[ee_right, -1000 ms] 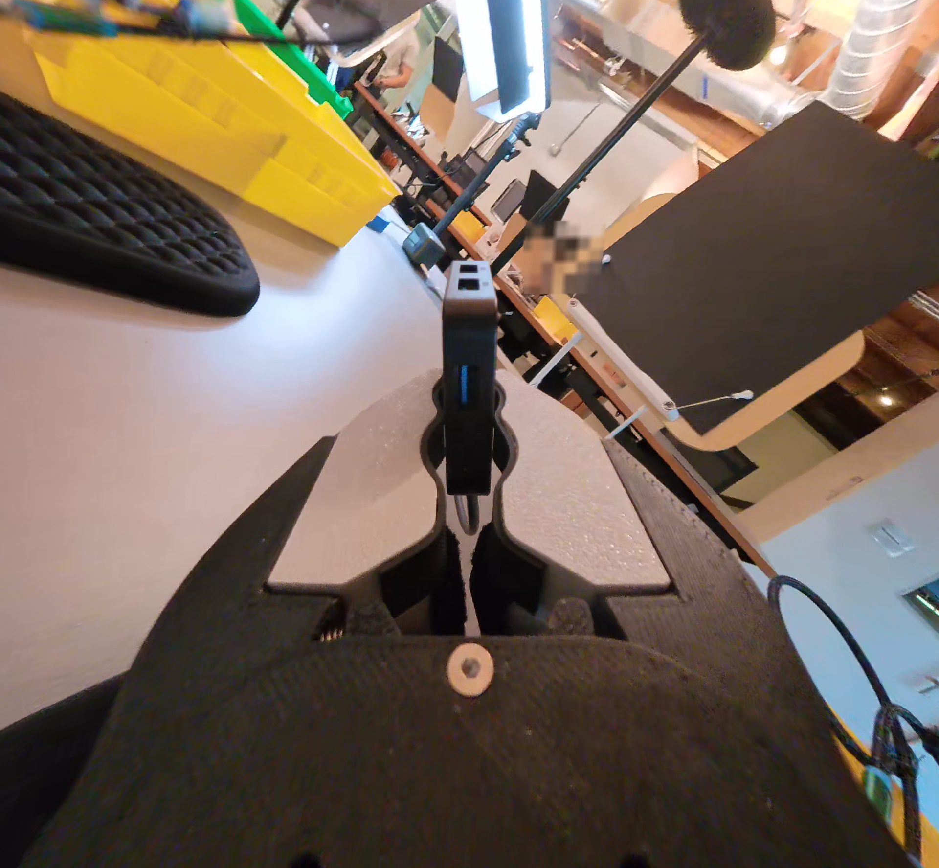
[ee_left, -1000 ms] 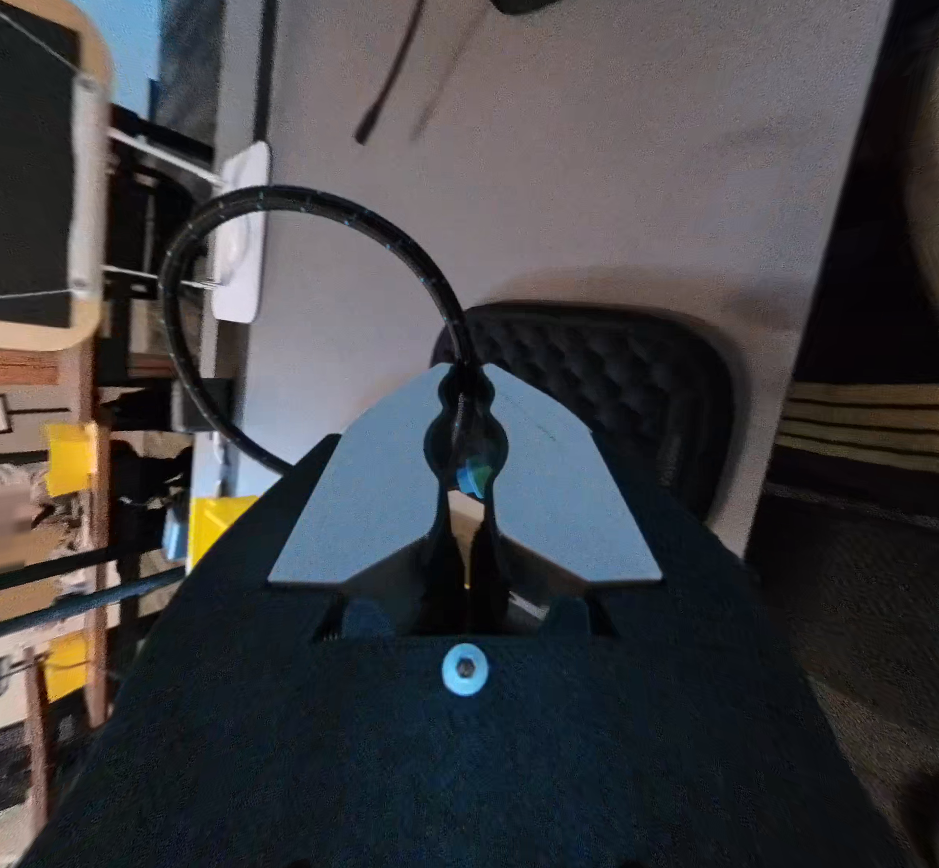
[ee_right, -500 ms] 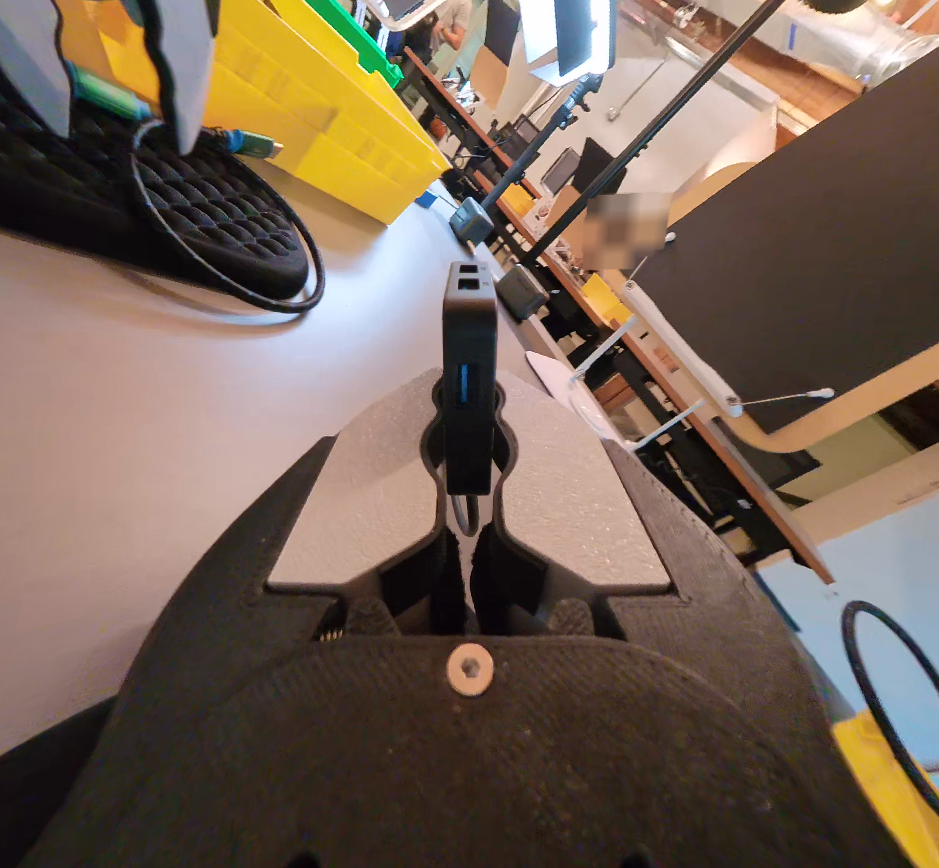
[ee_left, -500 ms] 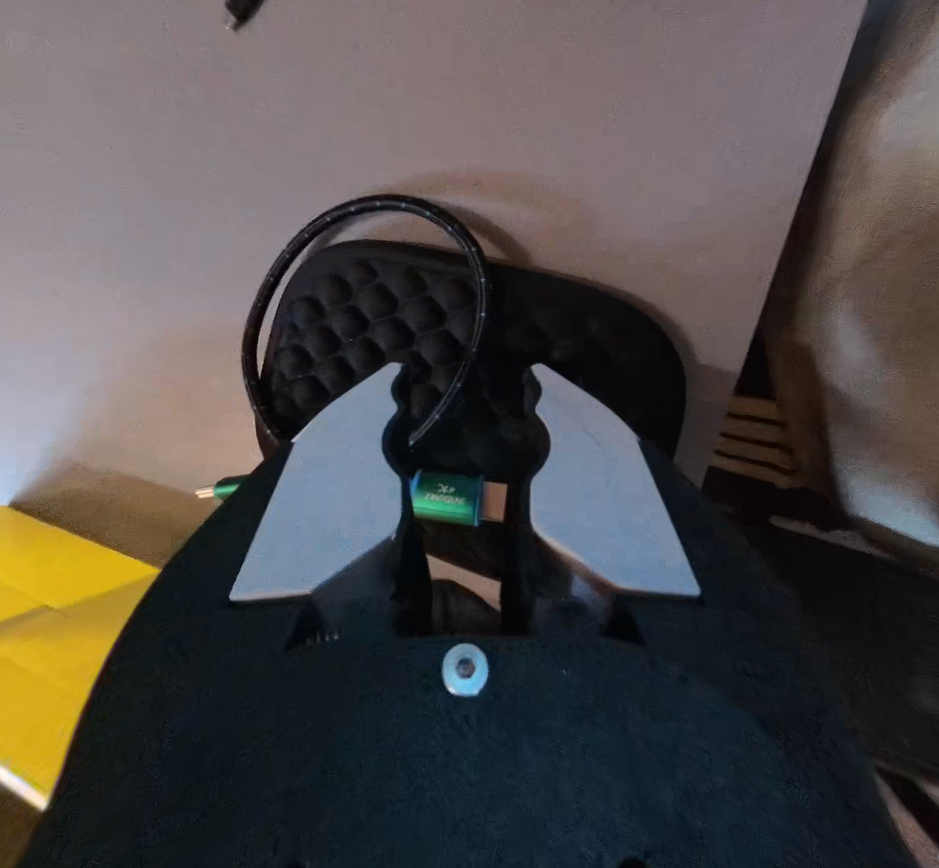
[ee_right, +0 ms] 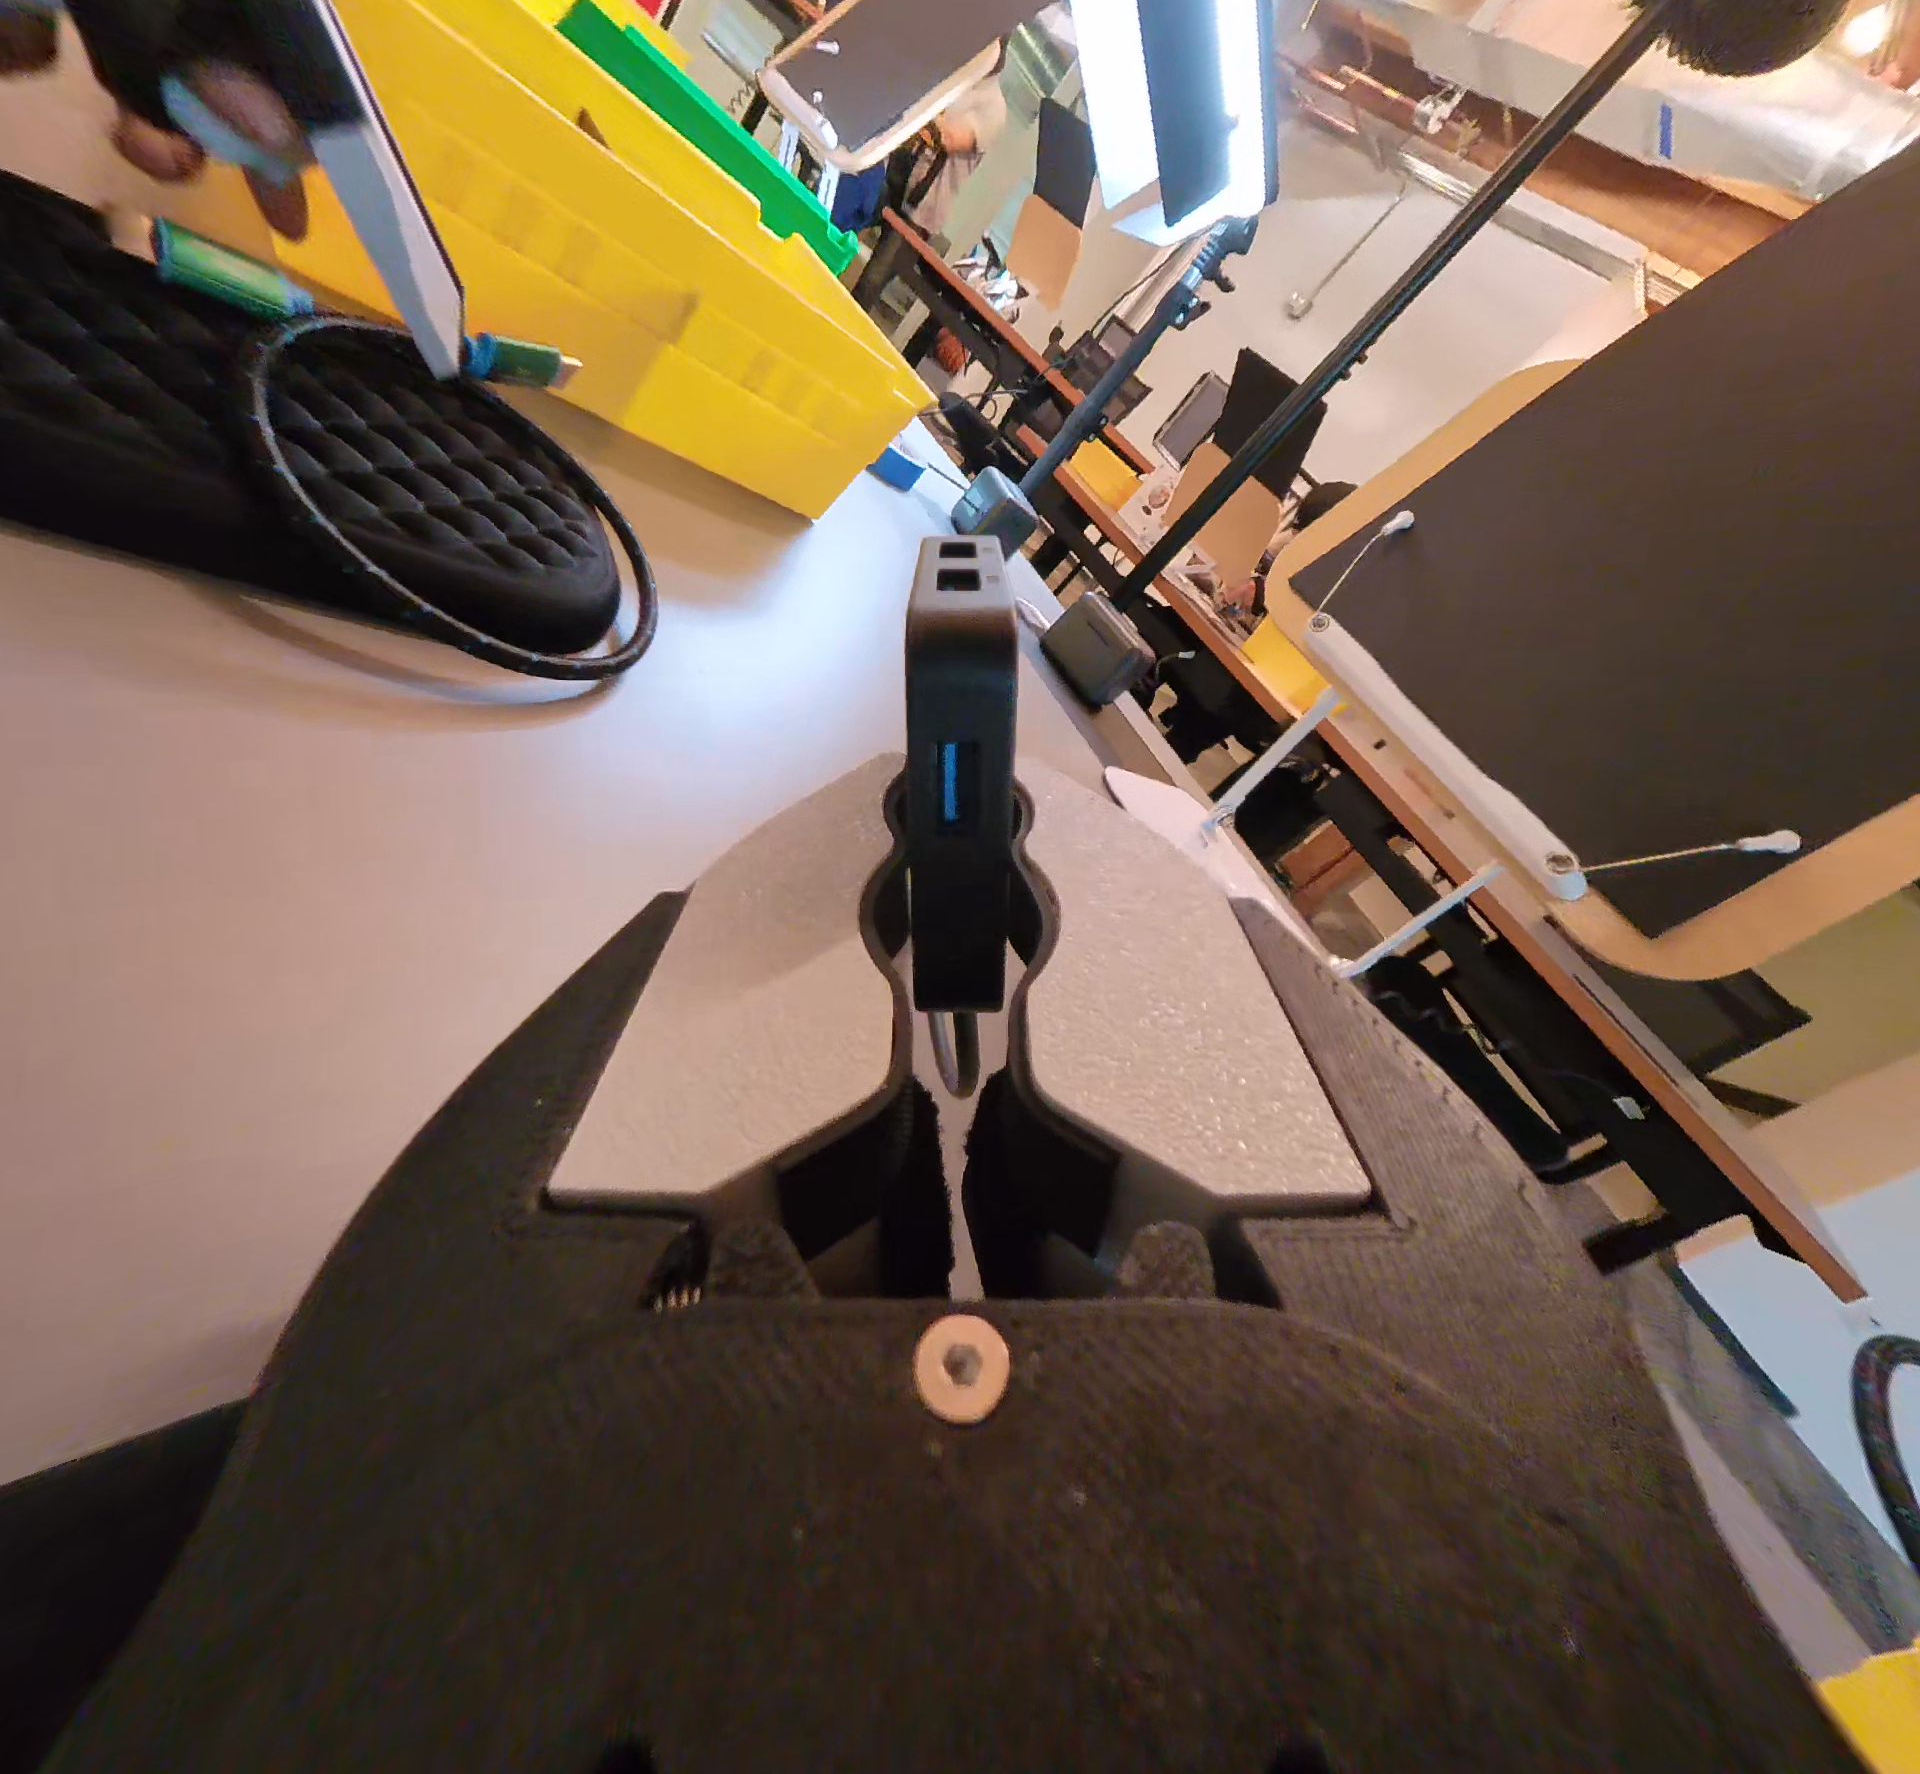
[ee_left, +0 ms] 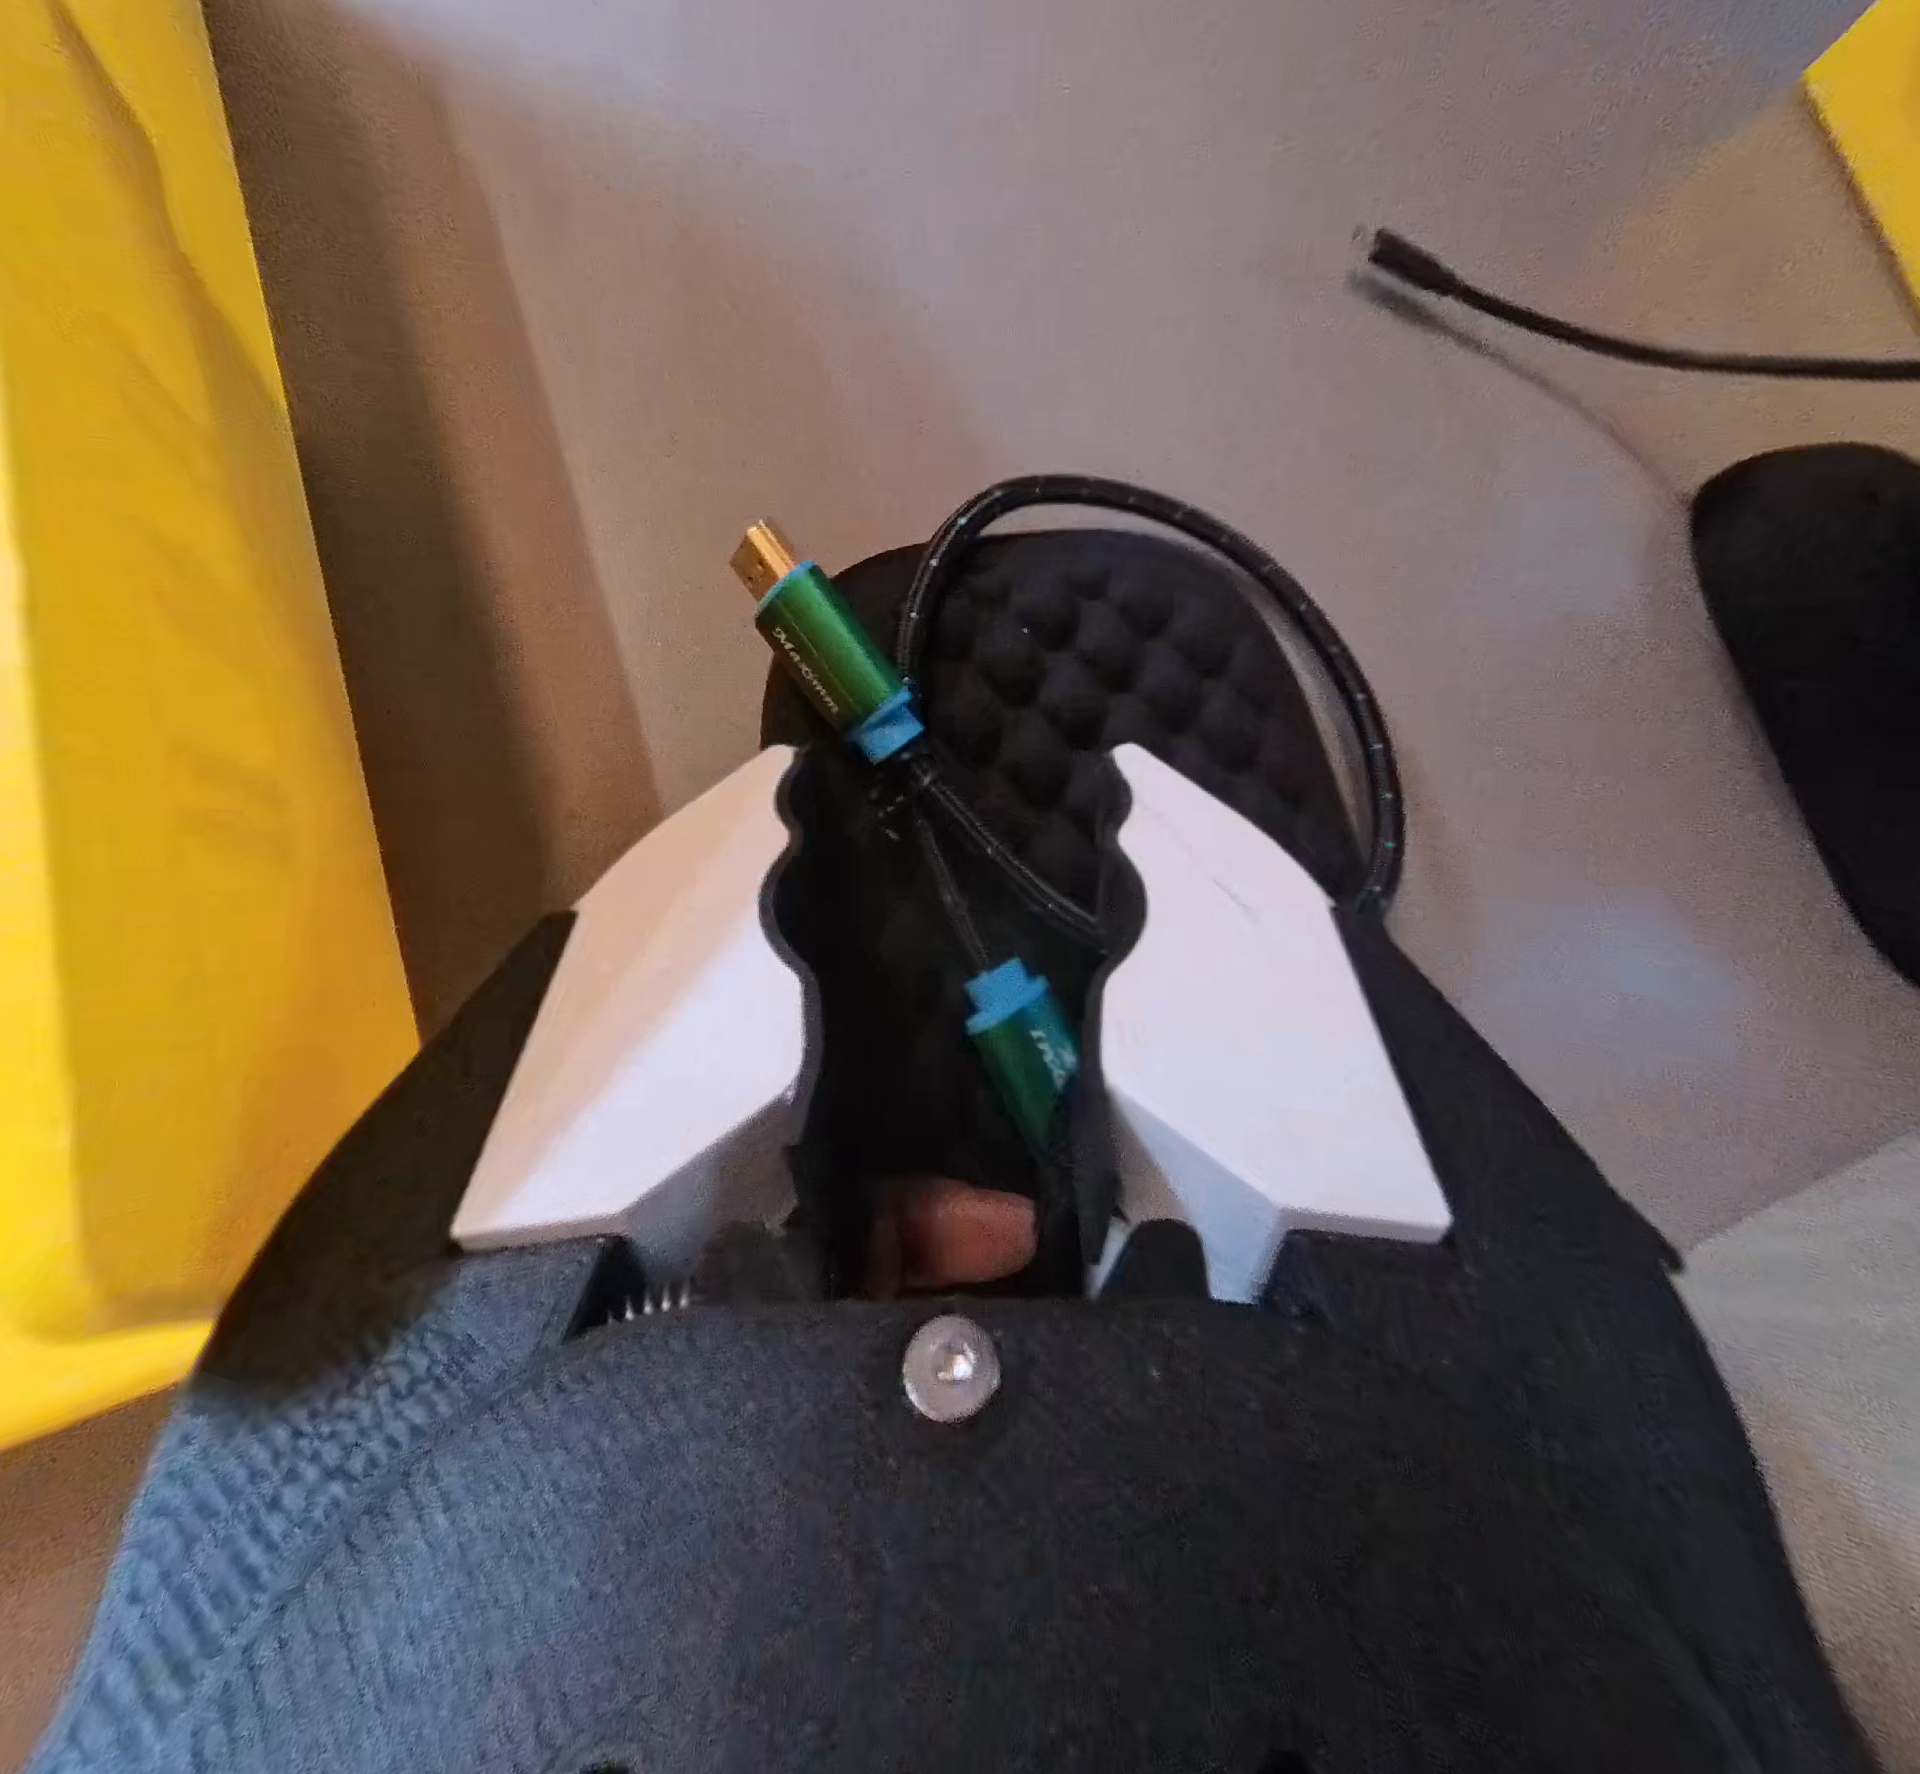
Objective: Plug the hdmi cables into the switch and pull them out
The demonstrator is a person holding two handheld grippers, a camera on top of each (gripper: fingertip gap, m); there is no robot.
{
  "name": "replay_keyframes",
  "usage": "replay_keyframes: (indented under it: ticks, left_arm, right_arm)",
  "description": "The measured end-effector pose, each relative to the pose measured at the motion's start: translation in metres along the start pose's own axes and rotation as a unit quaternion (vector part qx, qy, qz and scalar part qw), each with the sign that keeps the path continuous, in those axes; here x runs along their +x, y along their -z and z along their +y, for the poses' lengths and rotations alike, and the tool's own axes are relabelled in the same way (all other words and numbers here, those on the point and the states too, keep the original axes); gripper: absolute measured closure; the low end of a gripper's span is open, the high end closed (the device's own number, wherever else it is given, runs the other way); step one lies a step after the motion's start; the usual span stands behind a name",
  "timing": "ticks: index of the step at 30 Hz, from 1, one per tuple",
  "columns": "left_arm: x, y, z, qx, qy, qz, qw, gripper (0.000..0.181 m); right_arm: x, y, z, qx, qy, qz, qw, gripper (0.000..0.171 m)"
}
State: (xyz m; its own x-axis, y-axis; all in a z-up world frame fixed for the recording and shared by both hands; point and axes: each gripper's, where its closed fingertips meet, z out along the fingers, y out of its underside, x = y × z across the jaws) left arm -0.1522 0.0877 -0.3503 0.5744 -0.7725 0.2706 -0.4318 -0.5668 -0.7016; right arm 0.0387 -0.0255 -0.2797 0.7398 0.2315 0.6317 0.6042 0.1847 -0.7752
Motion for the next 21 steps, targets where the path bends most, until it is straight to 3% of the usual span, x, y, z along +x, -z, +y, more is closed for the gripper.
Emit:
replay_keyframes:
  ticks: [6, 8, 10, 13, 16, 18, 19, 21]
  left_arm:
    - [-0.010, -0.011, -0.011, 0.025, -0.065, -0.046, 0.997, 0.162]
    - [0.013, -0.005, -0.025, 0.079, -0.123, -0.014, 0.989, 0.167]
    - [0.026, 0.007, -0.042, 0.128, -0.226, -0.032, 0.965, 0.167]
    - [0.043, 0.028, -0.064, 0.140, -0.439, -0.103, 0.882, 0.168]
    - [0.055, 0.035, -0.067, 0.076, -0.635, -0.157, 0.753, 0.168]
    - [0.052, 0.030, -0.063, 0.024, -0.709, -0.181, 0.682, 0.168]
    - [0.050, 0.025, -0.060, 0.006, -0.731, -0.179, 0.658, 0.168]
    - [0.041, 0.012, -0.041, -0.057, -0.746, -0.136, 0.650, 0.167]
  right_arm:
    - [-0.002, 0.005, -0.001, 0.008, 0.000, -0.001, 1.000, 0.157]
    - [-0.004, 0.003, 0.002, 0.003, 0.005, -0.005, 1.000, 0.157]
    - [-0.006, 0.002, 0.003, -0.002, 0.015, -0.009, 1.000, 0.157]
    - [-0.011, 0.000, 0.003, -0.001, 0.032, -0.019, 0.999, 0.157]
    - [-0.015, 0.001, -0.002, 0.016, 0.038, -0.028, 0.999, 0.157]
    - [-0.016, 0.002, -0.004, 0.021, 0.044, -0.030, 0.998, 0.157]
    - [-0.017, 0.002, -0.003, 0.018, 0.049, -0.031, 0.998, 0.157]
    - [-0.020, 0.000, 0.002, 0.002, 0.071, -0.033, 0.997, 0.157]
